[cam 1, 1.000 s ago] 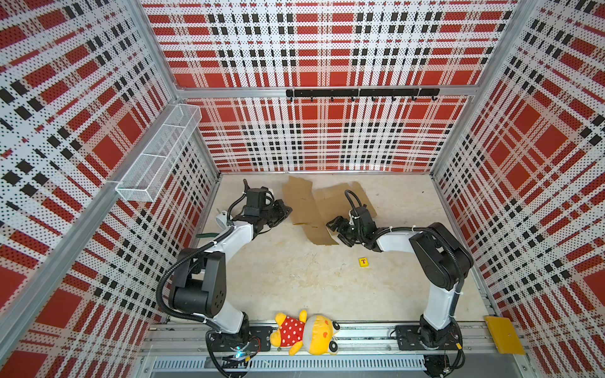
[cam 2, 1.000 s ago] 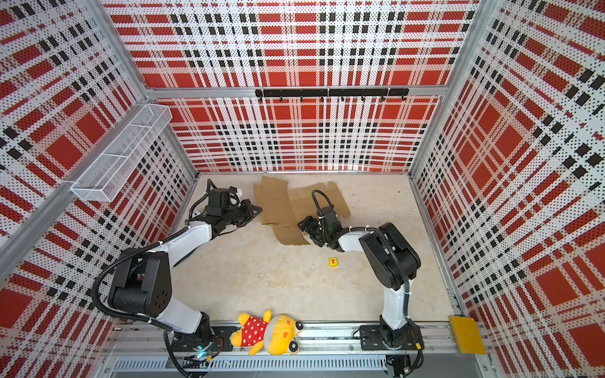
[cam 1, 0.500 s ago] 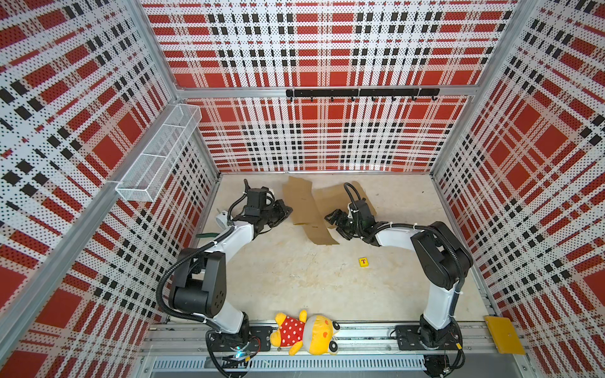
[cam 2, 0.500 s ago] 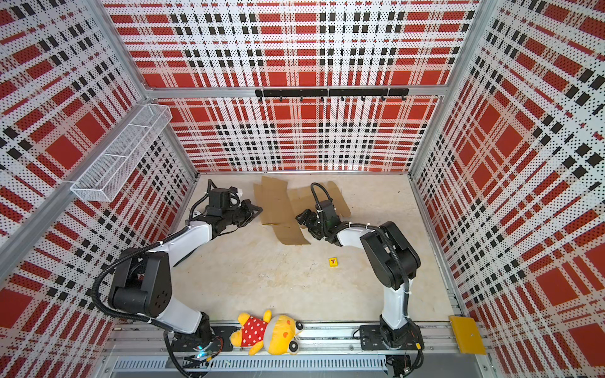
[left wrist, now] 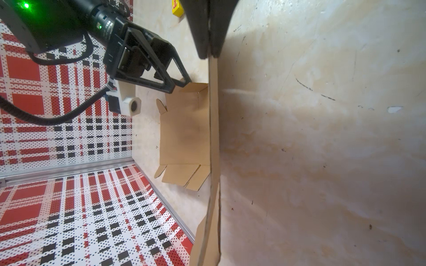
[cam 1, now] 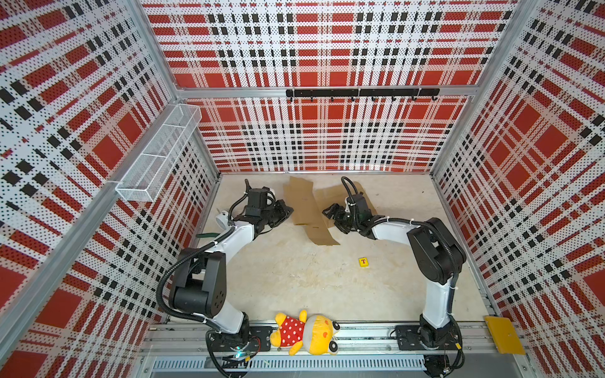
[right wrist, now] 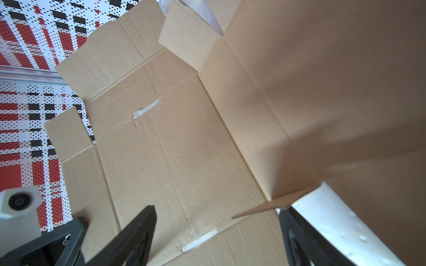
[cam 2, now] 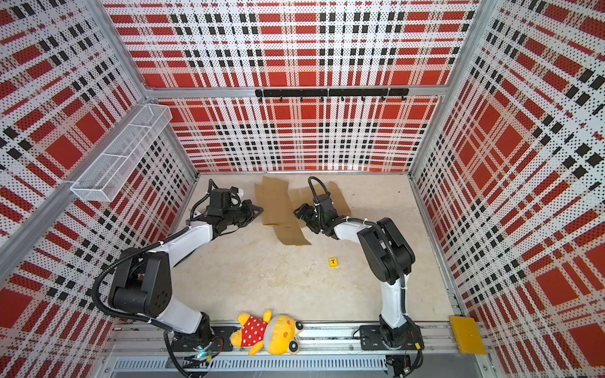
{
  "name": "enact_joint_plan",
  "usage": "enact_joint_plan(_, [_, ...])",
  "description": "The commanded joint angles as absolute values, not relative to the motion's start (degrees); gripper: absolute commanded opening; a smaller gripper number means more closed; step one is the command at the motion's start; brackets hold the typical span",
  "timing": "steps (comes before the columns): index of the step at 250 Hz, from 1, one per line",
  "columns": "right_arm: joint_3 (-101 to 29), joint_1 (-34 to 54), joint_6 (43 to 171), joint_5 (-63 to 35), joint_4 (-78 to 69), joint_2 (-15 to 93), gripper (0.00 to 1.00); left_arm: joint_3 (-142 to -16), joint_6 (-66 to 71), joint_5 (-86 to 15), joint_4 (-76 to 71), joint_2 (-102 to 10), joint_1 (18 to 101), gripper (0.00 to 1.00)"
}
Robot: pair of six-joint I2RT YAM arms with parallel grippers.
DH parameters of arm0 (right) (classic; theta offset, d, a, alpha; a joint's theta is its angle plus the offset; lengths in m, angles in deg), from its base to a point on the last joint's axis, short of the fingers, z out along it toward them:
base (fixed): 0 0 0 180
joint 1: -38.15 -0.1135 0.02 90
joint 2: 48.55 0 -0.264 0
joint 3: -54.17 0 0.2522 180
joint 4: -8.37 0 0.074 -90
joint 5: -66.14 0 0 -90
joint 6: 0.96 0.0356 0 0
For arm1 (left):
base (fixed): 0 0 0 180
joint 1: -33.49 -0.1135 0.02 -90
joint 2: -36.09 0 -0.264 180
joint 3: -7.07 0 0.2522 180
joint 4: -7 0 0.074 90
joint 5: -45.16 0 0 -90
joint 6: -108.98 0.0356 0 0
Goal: Fold the paper box
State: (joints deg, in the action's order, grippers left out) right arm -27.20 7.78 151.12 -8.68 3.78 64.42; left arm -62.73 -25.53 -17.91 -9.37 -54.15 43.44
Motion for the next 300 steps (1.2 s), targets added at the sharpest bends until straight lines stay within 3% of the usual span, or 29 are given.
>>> enact_joint_plan(1, [-29.64,8.15,150.43,-7.72,4.3,66.36,0.86,-63.34,-24.79,-17.84,-8.86,-52.99,44.38,0.05])
enact_joint_plan(117, [-33.01,8.58,149.04,-7.18,2.44,71.07,0.86,-63.09,-24.58,-18.31,-8.72,-53.21,44.67,0.05])
enact_joint_plan(221, [-29.09,10.06,143.05,-9.6,-2.33,57.81,0.86,-67.68,-17.64,-23.04,-15.78,-53.13,43.16,0.02])
enact_joint_plan(300, [-28.52,11.25,134.07,-16.11,-12.7,45.03,0.87,-82.9,2.38,-31.08,-32.27,-54.3,43.93,0.0])
